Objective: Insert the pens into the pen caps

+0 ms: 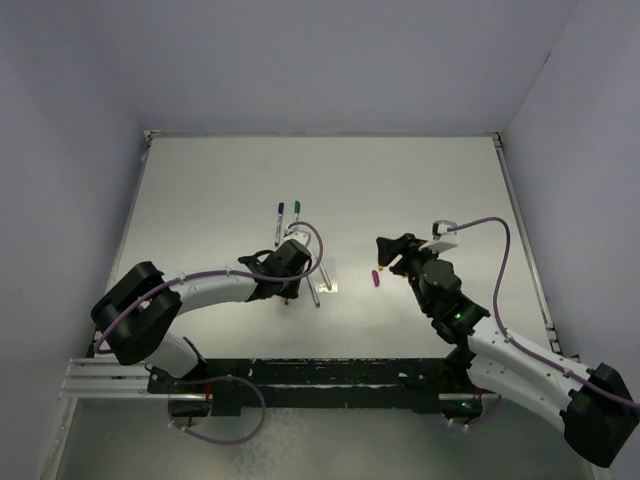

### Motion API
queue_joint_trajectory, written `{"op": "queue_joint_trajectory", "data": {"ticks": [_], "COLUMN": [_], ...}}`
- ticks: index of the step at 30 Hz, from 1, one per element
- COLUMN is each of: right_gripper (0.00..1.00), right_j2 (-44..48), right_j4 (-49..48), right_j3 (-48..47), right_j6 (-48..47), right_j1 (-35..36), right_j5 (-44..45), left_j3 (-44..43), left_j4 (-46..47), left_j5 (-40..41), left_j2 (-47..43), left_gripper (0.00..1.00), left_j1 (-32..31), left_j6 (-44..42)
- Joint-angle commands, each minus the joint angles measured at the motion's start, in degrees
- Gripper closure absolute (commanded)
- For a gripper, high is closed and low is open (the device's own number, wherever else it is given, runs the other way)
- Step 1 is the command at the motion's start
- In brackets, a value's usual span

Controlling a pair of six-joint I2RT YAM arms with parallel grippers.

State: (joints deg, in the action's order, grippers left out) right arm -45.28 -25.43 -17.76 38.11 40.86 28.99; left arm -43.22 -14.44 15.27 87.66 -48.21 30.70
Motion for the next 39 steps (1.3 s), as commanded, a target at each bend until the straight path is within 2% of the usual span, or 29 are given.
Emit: {"op": "queue_joint_trajectory", "data": {"ticks": [1,15,21,34,39], "right_gripper": [0.37,0.38,0.37,0.37,0.37], "right_j2": [1.5,4.1,5.9,8.8,9.2], "right_j4": [0.1,2.6,4.2,8.3,8.2], "right_j3": [0.4,1.2,1.2,-0.2,-0.5], "right_j6": [1.2,1.5,2.1,2.1,2.1], "right_j1": [0.1,0.1,0.2,0.1,0.2], "right_j5": [1.4,2.3,2.7,3.3,3.4], "left_j3": [2.3,1.3,1.7,4.7,3.7], "left_j4": [-4.4,-1.3,-3.9,-5.9,-8.5], "left_j5": [-1.2,-0.6,-0.7,-4.1,-2.3], "left_j2": [-2.5,5.2,4.5,1.3,2.0], "left_gripper": [0.65,0.69,0.74,0.71,0.71], "left_j1": [-0.4,-0.4,-0.4,-0.5,-0.6], "left_j6": [1.4,0.8,1.8,6.1,7.4]}}
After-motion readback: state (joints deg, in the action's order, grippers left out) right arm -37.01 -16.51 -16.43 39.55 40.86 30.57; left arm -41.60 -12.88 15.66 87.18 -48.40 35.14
